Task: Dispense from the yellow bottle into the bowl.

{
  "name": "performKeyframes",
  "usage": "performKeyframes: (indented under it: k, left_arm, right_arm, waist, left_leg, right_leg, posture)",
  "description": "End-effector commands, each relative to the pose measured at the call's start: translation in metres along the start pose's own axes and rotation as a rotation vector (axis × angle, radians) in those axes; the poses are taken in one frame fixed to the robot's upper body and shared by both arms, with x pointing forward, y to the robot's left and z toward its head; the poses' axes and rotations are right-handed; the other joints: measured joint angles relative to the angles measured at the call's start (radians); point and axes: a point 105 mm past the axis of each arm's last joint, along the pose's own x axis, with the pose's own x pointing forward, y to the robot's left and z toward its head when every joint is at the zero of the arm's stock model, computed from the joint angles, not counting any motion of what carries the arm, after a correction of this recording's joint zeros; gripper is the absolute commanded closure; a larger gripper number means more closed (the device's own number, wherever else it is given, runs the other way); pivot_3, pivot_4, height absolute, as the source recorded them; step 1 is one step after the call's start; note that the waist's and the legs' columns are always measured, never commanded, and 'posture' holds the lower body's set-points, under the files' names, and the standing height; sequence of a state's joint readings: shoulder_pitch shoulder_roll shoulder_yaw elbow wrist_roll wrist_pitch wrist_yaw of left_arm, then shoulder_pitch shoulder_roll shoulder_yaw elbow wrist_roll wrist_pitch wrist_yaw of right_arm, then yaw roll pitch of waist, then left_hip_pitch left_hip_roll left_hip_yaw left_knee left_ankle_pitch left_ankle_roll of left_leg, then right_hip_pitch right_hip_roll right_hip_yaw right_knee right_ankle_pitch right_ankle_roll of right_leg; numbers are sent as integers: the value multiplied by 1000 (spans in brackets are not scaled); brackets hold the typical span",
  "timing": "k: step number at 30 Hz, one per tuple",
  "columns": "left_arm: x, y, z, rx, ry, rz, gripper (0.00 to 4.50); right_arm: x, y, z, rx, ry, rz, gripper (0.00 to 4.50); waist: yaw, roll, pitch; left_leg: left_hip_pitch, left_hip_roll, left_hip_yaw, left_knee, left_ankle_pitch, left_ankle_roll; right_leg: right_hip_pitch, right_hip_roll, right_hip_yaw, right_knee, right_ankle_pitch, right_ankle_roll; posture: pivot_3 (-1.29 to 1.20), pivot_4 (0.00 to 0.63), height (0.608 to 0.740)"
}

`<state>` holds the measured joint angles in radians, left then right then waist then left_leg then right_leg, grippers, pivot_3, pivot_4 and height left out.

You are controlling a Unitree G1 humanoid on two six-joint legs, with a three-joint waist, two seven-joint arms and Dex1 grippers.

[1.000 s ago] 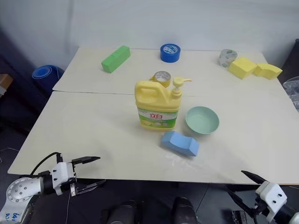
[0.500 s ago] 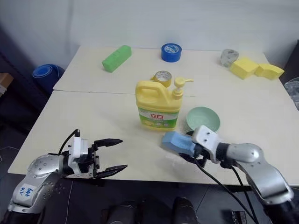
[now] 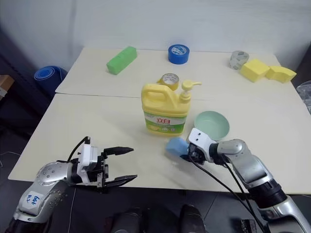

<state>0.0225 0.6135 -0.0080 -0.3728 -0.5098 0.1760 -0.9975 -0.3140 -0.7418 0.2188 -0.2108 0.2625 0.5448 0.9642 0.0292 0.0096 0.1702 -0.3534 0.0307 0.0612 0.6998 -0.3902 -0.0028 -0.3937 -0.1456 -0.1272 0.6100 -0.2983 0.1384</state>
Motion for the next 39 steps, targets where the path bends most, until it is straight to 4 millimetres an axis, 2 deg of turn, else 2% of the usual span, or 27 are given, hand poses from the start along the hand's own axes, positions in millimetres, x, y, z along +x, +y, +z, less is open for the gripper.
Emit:
performKeyframes:
  k: [1,3,5,7,10,12,15,18,20,21,23,25,27,28,32,34,39]
  left_arm:
    - [9,-2,18,7,-68,-40,0]
    - [12,0,25,-18,-104,-44,0]
    - [17,5,33,-16,-135,-28,0]
    - [23,9,38,-10,-155,-19,0]
    - [32,16,44,-6,-201,11,0]
    - [35,20,47,-8,-229,32,0]
    - [38,20,46,5,-230,36,0]
    - [37,20,45,12,-219,37,0]
    - [36,21,45,8,-212,32,0]
    - [34,22,45,4,-209,27,0]
    - [32,24,47,10,-203,29,0]
    - [30,27,47,12,-202,36,0]
    - [29,29,45,23,-191,38,0]
    - [29,29,44,32,-187,40,0]
    - [30,30,43,33,-186,32,0]
    - [31,29,42,33,-182,22,0]
    - [35,28,43,40,-180,0,0]
  right_arm:
    - [-45,3,42,13,-253,-9,2013]
    - [-75,-5,52,72,-369,-84,2013]
    - [-110,-20,46,120,-387,-211,2013]
    - [-143,-45,27,167,-354,-394,2013]
    - [-183,-99,-16,278,-269,-736,2013]
    - [-186,-123,-38,279,-173,-846,2013]
    - [-187,-155,-57,291,-123,-976,2013]
    - [-189,-174,-62,278,-98,-1047,1056]
    - [-192,-180,-57,234,-100,-1060,419]
    - [-194,-182,-52,198,-108,-1065,188]
    - [-196,-182,-41,149,-127,-1035,86]
    - [-189,-175,-22,58,-188,-964,86]
    - [-144,-133,8,40,-343,-659,86]
    - [-127,-113,15,37,-362,-553,86]
    - [-79,-65,27,76,-376,-378,86]
    - [-62,-59,25,119,-357,-387,86]
    - [-19,-70,2,151,-217,-482,86]
  waist:
    - [-1,-1,0]
    - [-3,-1,0]
    - [-1,-1,0]
    - [-1,-1,0]
    - [-5,-2,0]
    - [-9,-2,0]
    - [-35,0,0]
    - [-43,3,0]
    - [-43,3,0]
    - [-41,3,0]
    - [-37,3,0]
    - [-30,3,0]
    - [-27,3,0]
    - [-26,3,0]
    - [-26,3,0]
    - [-27,3,0]
    - [-25,3,0]
  left_leg:
    - [0,0,-1,0,0,0]
    - [0,0,0,1,0,0]
    - [1,0,0,1,0,0]
    - [1,0,0,1,0,0]
    - [2,0,1,1,0,0]
    - [3,0,3,1,0,0]
    - [3,0,5,-1,1,0]
    - [2,0,6,-2,1,0]
    - [2,0,5,-2,1,0]
    - [1,0,4,-2,1,0]
    - [1,0,4,-1,1,0]
    - [1,0,4,-1,1,0]
    - [0,0,3,-1,1,0]
    - [0,1,1,0,1,0]
    - [0,0,0,0,1,0]
    - [0,0,0,1,1,0]
    - [1,0,1,1,1,0]
  right_leg:
    - [1,0,-1,0,0,0]
    - [1,0,0,-1,1,1]
    - [2,0,0,0,1,1]
    - [2,0,0,0,1,1]
    - [3,0,1,0,1,1]
    - [2,0,2,0,1,1]
    - [1,0,4,1,1,1]
    - [-1,0,4,1,0,1]
    - [-1,0,3,1,0,1]
    - [-1,0,3,1,1,1]
    - [-1,0,3,0,1,1]
    - [-1,0,2,0,1,1]
    - [-1,0,2,0,1,1]
    - [0,0,1,0,1,1]
    - [0,0,-1,0,1,1]
    - [0,0,0,0,1,1]
    - [1,0,1,0,1,1]
  posture:
    - [0,150,740]
    - [0,150,740]
    - [0,150,740]
    - [0,150,740]
    - [0,150,740]
    - [0,150,740]
    - [0,150,740]
    - [0,150,740]
    - [0,150,740]
    - [0,150,740]
    - [0,150,740]
    - [0,150,740]
    - [0,150,740]
    - [0,150,740]
    - [0,150,740]
    - [0,150,740]
    - [0,150,740]
